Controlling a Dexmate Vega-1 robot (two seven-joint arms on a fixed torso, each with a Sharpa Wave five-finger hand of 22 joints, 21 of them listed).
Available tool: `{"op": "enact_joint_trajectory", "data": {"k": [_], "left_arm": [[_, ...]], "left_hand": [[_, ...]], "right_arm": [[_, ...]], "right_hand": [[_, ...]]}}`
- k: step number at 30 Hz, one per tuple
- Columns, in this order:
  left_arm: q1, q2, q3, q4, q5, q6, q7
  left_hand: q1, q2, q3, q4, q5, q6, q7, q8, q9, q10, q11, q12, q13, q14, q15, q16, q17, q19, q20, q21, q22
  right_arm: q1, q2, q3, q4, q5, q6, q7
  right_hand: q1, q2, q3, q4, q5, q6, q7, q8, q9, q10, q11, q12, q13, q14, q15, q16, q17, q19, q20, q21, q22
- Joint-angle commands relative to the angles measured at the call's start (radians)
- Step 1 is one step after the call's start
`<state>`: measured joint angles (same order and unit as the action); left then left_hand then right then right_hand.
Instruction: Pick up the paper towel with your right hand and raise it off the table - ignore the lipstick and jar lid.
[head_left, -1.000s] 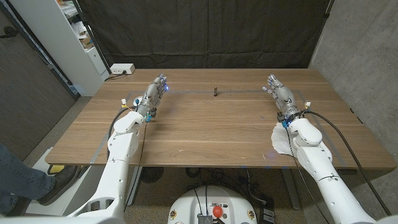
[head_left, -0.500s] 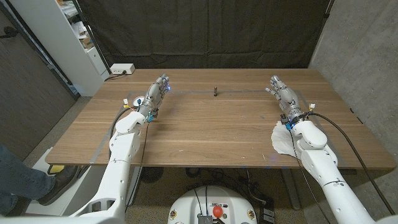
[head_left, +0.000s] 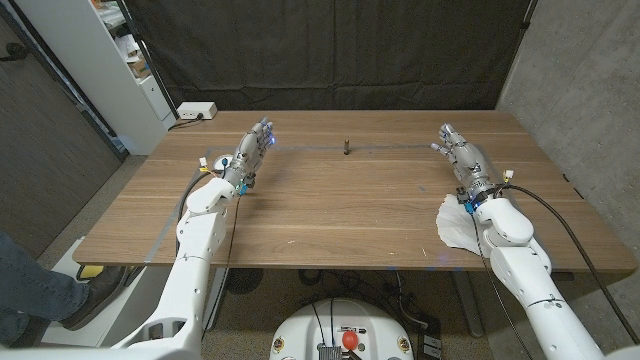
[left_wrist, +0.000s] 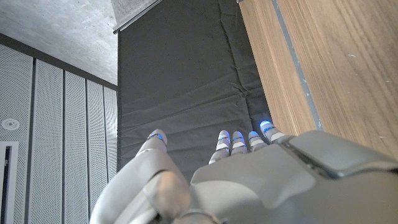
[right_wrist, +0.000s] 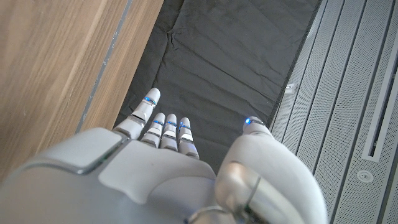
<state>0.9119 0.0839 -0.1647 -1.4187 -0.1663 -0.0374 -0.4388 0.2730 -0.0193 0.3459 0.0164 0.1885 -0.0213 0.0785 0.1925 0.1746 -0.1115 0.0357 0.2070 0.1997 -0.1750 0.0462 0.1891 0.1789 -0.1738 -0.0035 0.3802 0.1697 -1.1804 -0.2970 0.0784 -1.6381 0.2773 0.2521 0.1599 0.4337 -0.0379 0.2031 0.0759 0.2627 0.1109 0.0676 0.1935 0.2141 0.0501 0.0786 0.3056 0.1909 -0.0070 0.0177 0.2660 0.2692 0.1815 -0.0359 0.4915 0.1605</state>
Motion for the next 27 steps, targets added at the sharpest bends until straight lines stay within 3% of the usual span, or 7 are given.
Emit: {"op": "enact_joint_trajectory", "data": {"k": [1,27], "left_arm": [[-0.011,-0.001,0.006,0.010,-0.002,0.004,-0.009],[-0.007,-0.008,0.011,0.001,0.000,0.012,-0.008]], "left_hand": [[0.003,0.014,-0.001,-0.005,0.000,0.008,0.005,-0.001,0.003,-0.002,-0.004,0.002,0.003,-0.017,0.004,0.002,0.003,-0.131,0.008,-0.008,0.006],[0.002,0.020,-0.002,-0.009,-0.001,0.013,0.009,-0.002,0.004,0.000,-0.001,0.003,-0.001,-0.013,0.005,0.003,0.003,-0.130,0.010,-0.019,0.006]], "right_arm": [[-0.036,-0.002,0.020,-0.028,0.000,0.006,-0.003],[-0.094,-0.006,0.060,-0.076,0.000,0.016,0.003]], "right_hand": [[0.000,0.007,-0.001,-0.001,0.007,0.004,-0.001,0.007,0.002,0.008,0.005,-0.004,0.000,0.002,0.001,-0.003,-0.001,0.009,0.003,-0.004,0.004],[-0.002,0.010,-0.004,-0.003,0.010,0.006,-0.002,0.009,-0.004,0.018,0.003,-0.013,0.000,0.009,0.002,-0.004,-0.006,0.019,0.004,-0.018,0.004]]}}
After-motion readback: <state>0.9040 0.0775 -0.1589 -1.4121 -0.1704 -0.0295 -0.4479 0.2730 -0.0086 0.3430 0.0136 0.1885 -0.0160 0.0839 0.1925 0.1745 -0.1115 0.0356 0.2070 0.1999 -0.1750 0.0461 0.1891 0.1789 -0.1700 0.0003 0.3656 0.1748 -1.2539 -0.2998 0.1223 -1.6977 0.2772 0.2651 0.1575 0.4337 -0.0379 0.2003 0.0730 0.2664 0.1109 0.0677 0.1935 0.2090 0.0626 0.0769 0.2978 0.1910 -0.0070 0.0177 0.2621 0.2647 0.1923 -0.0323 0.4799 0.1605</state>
